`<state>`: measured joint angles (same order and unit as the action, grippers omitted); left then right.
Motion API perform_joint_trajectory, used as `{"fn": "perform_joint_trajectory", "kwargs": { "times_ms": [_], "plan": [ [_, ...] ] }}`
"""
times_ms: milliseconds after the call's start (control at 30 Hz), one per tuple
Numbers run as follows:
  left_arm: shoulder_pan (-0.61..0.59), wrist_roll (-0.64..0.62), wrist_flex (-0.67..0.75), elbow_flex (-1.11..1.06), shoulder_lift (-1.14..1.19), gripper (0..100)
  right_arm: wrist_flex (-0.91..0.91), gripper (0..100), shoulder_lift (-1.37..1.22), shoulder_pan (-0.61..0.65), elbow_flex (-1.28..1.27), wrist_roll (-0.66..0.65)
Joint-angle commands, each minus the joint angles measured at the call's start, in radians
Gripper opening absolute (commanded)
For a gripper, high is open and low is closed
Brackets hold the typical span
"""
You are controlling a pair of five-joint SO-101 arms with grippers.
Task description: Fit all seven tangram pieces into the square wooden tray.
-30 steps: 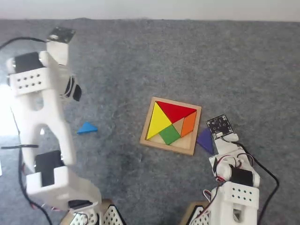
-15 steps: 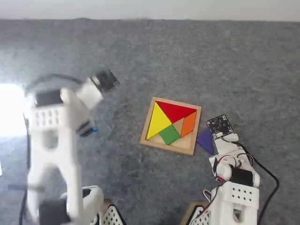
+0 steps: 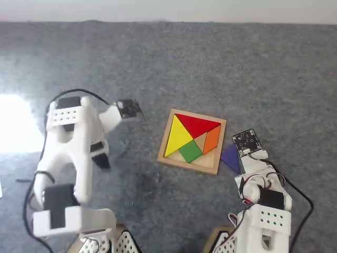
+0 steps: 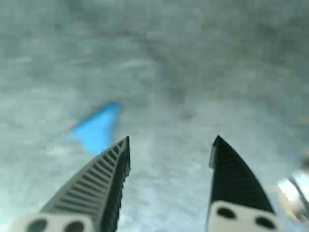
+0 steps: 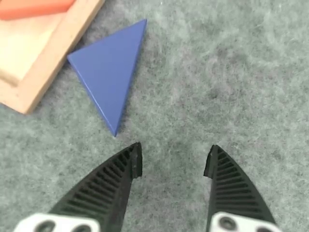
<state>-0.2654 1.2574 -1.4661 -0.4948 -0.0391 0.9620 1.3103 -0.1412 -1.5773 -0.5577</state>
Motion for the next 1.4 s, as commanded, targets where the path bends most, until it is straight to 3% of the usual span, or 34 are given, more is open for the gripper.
{"fn": "perform_joint_trajectory", "kwargs": {
  "times_ms": [0, 67, 100, 200, 400, 667, 1000, 1200, 1367],
  "plan": [
    [0.049, 0.055, -0.175, 0.030, -0.167, 26, -0.008, 21.6, -0.004, 0.008, 0.006, -0.011],
    [0.023, -0.157, 0.137, -0.007, -0.267, 26, -0.010, 21.6, -0.004, 0.010, 0.006, -0.011],
    [0.003, -0.172, 0.255, -0.031, -0.275, 26, -0.010, 21.6, -0.004, 0.010, 0.006, -0.011],
    [-0.003, 0.002, 0.273, -0.085, -0.198, 26, -0.008, 21.6, -0.004, 0.010, 0.006, -0.011],
    [-0.057, -0.015, 0.394, 0.022, 0.032, 26, -0.008, 21.6, -0.004, 0.010, 0.006, -0.011],
    [-0.127, -0.009, 0.319, 0.320, 0.347, 26, -0.008, 21.6, -0.004, 0.010, 0.006, -0.011],
    [-0.153, 0.164, 0.127, 0.335, 0.371, 26, -0.008, 21.6, -0.004, 0.010, 0.006, -0.011],
    [-0.152, 0.163, 0.172, 0.292, 0.361, 26, -0.008, 21.6, -0.004, 0.010, 0.006, -0.011],
    [-0.080, 0.135, 0.222, 0.239, 0.361, 26, -0.008, 21.6, -0.004, 0.010, 0.006, -0.011]
  ]
}}
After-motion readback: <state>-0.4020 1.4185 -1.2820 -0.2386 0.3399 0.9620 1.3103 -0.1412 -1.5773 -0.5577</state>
